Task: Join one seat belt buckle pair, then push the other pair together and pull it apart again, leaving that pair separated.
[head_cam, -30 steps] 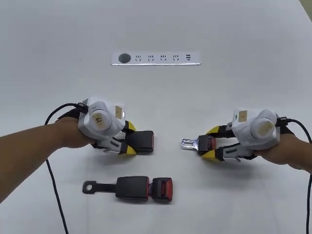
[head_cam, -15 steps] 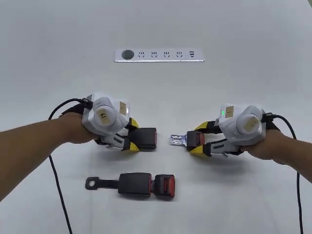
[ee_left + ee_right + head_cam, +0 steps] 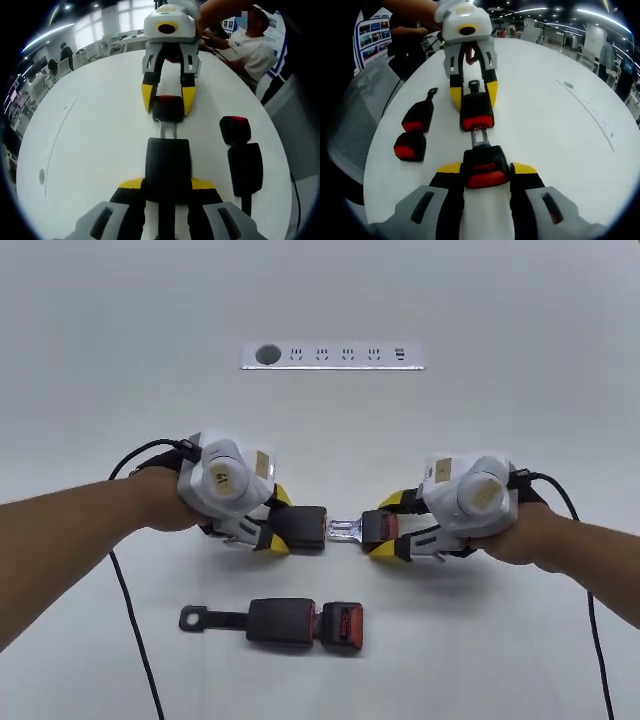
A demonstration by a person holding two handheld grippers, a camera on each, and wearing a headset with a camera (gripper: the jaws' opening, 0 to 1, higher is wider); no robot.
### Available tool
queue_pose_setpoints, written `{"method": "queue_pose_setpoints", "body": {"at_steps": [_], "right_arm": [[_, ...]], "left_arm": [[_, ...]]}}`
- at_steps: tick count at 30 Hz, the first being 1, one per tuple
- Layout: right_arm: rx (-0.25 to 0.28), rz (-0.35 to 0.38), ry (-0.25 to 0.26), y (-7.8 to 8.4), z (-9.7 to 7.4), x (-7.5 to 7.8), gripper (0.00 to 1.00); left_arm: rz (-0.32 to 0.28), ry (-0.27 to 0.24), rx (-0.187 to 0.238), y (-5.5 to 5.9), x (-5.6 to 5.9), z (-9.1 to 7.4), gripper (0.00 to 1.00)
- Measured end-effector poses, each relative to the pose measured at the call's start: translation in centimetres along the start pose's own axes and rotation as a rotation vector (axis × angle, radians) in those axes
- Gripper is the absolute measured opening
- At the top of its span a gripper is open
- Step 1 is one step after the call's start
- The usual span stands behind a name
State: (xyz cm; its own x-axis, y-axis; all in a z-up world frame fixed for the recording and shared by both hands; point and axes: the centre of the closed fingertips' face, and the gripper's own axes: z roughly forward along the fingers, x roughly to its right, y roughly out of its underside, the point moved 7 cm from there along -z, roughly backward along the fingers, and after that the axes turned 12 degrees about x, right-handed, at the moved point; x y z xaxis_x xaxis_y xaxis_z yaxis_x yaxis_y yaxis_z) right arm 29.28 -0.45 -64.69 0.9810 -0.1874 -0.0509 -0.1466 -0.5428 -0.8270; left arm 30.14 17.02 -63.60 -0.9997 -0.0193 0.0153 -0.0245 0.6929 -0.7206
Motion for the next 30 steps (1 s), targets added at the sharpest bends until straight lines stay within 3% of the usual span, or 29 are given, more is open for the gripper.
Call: {"method": "queue_pose_setpoints", "body": {"at_steps": [5, 16, 19, 23, 30], "right_arm": [[0.008, -0.002, -0.001, -0.7, 1.0, -0.3, 0.34], [0.013, 0.017, 0.000, -0.9, 0.9, -0.2, 0.34], [0.025, 0.030, 0.002, -1.3, 1.9, -0.2, 0.34], [-0.018, 0.013, -0.001, -2.0, 2.4, -0.4, 0.34], [-0.028, 0.013, 0.001, -2.2, 2.3, -0.3, 0.34]], "left_arm": [[0.006, 0.008, -0.015, -0.3, 0.2, 0.5, 0.33], [-0.002, 0.006, -0.015, -0.3, 0.2, 0.5, 0.33], [-0.003, 0.009, -0.023, -0.4, 0.0, 0.5, 0.33], [0.001, 0.012, -0.027, -0.5, 0.1, 0.4, 0.33], [-0.003, 0.011, -0.033, -0.6, 0.1, 0.4, 0.33]]}}
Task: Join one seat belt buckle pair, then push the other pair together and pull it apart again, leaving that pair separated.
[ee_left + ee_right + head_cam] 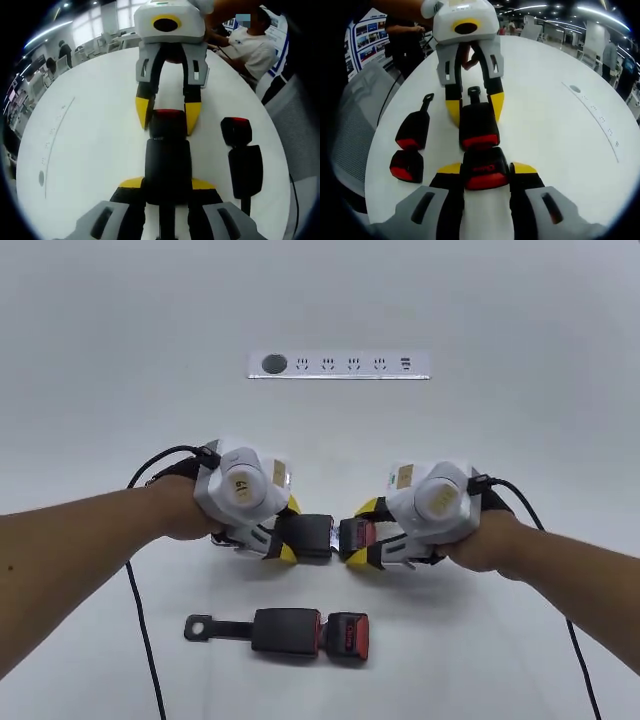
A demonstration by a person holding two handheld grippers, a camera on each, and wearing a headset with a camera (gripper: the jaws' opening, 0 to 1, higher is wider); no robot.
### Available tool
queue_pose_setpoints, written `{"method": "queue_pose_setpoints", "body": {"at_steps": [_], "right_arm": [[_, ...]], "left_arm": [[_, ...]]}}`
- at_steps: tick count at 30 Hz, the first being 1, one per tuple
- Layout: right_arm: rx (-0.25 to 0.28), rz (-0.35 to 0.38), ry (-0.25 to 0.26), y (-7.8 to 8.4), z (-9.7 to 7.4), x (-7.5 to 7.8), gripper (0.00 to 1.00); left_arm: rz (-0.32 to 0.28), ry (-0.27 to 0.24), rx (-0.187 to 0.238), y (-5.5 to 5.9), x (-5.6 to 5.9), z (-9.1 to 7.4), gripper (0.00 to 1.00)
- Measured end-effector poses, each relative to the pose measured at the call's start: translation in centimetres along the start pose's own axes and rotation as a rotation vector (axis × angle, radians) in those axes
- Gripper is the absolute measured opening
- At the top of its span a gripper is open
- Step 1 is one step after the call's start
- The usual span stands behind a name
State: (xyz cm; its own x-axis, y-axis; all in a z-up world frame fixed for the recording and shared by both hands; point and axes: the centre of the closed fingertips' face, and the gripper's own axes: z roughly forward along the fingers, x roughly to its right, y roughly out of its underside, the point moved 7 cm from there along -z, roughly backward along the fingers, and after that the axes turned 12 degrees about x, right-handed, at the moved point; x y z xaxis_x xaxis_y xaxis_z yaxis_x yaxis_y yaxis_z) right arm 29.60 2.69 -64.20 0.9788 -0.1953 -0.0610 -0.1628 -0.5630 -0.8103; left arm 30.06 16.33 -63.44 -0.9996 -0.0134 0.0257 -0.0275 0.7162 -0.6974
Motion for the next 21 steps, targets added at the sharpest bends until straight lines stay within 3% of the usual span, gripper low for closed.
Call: {"method": "queue_pose_setpoints", "body": {"at_steps": [21], "right_arm": [[0.012, -0.016, -0.017, 0.10, -0.18, 0.09, 0.34]], "left_arm": [[-0.006, 0.006, 0.019, 0.28, -0.23, 0.01, 0.33]]}}
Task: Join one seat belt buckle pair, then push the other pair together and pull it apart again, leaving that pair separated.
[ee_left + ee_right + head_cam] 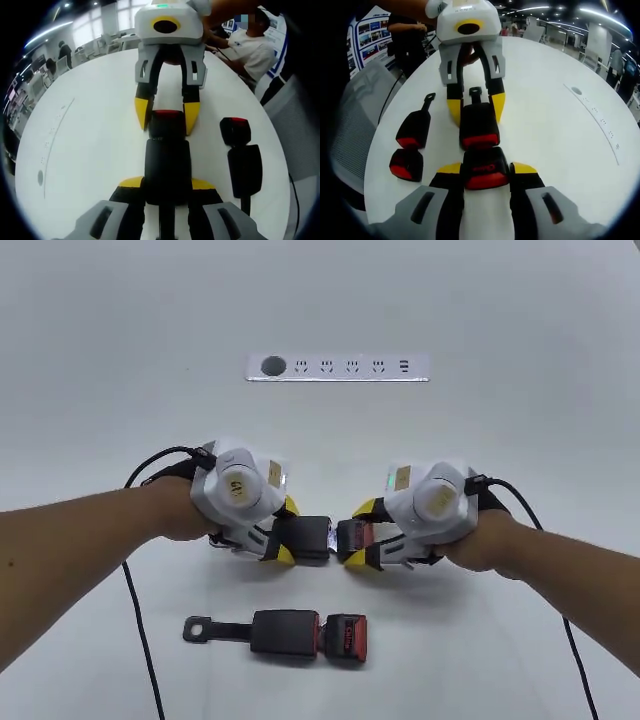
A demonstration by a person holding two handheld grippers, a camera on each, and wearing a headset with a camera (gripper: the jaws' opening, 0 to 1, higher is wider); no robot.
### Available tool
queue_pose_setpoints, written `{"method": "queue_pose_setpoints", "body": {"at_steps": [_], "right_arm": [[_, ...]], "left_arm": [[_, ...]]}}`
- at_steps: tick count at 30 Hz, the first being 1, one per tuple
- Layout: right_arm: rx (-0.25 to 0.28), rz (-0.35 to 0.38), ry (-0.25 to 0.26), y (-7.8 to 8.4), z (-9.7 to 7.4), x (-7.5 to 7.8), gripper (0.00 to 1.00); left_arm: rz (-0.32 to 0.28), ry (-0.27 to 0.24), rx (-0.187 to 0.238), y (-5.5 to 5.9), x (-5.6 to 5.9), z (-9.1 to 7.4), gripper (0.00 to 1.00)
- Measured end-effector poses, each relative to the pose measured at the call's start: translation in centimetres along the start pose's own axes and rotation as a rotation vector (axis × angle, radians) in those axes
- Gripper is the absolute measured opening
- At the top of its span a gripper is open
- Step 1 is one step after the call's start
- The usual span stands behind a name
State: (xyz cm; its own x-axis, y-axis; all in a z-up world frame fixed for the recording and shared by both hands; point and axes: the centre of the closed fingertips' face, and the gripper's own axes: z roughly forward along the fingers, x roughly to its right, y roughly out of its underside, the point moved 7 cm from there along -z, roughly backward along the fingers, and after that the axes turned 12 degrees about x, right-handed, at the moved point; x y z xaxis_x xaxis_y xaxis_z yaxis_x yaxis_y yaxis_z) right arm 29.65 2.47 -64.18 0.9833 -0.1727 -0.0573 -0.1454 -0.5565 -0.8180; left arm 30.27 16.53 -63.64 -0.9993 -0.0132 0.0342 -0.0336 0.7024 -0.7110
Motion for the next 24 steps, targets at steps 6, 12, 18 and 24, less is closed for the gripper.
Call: {"method": "queue_pose_setpoints", "body": {"at_steps": [6, 12, 18, 24], "right_arm": [[0.005, -0.002, 0.002, 0.14, 0.00, 0.05, 0.34], [0.015, 0.001, 0.008, 0.21, -0.08, -0.02, 0.34], [0.024, 0.003, 0.010, 0.33, -0.12, -0.02, 0.35], [0.031, 0.009, 0.016, 0.65, -0.35, 0.10, 0.35]], "left_arm": [[-0.004, -0.001, 0.005, 0.03, 0.02, -0.05, 0.33], [-0.004, -0.001, 0.003, 0.22, -0.14, -0.01, 0.34], [-0.007, -0.002, 0.006, 0.19, -0.04, -0.06, 0.34], [-0.008, -0.002, 0.004, -0.02, 0.11, -0.04, 0.34]]}}
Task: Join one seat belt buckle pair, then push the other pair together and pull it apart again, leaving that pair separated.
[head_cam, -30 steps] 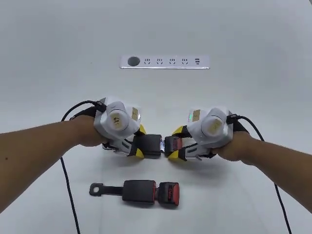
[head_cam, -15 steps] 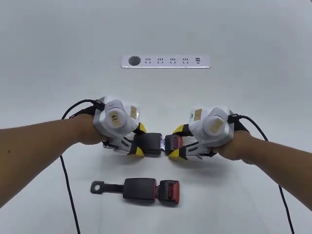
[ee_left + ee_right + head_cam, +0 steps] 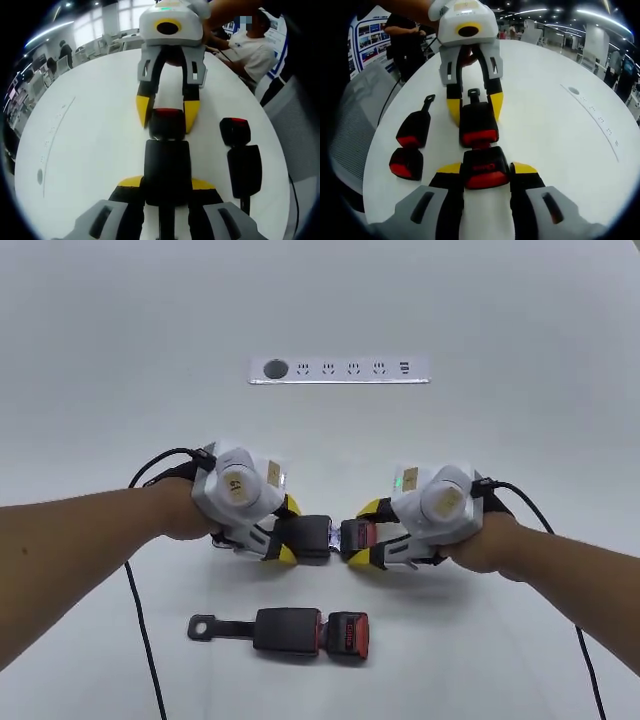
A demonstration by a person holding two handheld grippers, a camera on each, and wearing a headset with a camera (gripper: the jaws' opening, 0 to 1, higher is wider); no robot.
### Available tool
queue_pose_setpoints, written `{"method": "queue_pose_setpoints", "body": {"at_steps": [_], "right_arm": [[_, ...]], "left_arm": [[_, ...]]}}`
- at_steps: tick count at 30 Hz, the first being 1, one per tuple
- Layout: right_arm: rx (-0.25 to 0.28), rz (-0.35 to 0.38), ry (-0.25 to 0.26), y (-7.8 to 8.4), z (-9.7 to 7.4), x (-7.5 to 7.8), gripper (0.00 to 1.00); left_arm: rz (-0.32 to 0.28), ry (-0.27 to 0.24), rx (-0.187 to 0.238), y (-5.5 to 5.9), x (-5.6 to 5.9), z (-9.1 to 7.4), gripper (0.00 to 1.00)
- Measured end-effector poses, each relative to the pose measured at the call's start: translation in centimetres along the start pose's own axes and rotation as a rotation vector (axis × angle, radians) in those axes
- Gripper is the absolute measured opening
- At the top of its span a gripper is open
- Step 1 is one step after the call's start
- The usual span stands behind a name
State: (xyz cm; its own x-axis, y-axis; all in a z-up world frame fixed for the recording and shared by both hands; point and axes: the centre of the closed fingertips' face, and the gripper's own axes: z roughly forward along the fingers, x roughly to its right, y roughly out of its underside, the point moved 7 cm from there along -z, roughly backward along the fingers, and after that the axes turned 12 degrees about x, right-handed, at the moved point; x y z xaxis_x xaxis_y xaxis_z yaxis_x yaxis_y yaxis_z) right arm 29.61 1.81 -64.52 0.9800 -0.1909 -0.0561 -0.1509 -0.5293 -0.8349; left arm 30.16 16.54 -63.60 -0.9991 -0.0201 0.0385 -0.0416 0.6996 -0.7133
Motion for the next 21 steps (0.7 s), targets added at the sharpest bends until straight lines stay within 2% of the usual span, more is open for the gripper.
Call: {"method": "queue_pose_setpoints", "body": {"at_steps": [6, 16, 21], "right_arm": [[-0.005, 0.004, -0.002, 0.5, -1.1, 0.0, 0.35], [-0.005, 0.003, 0.001, 0.5, -1.3, -0.1, 0.35], [0.000, 0.009, 0.005, 1.2, -2.0, 0.1, 0.35]], "left_arm": [[-0.002, 0.000, -0.003, 0.1, -0.1, 0.0, 0.34], [0.008, 0.012, -0.009, 0.0, -0.2, -0.1, 0.34], [0.006, 0.011, -0.002, 0.0, -0.1, -0.1, 0.34]]}}
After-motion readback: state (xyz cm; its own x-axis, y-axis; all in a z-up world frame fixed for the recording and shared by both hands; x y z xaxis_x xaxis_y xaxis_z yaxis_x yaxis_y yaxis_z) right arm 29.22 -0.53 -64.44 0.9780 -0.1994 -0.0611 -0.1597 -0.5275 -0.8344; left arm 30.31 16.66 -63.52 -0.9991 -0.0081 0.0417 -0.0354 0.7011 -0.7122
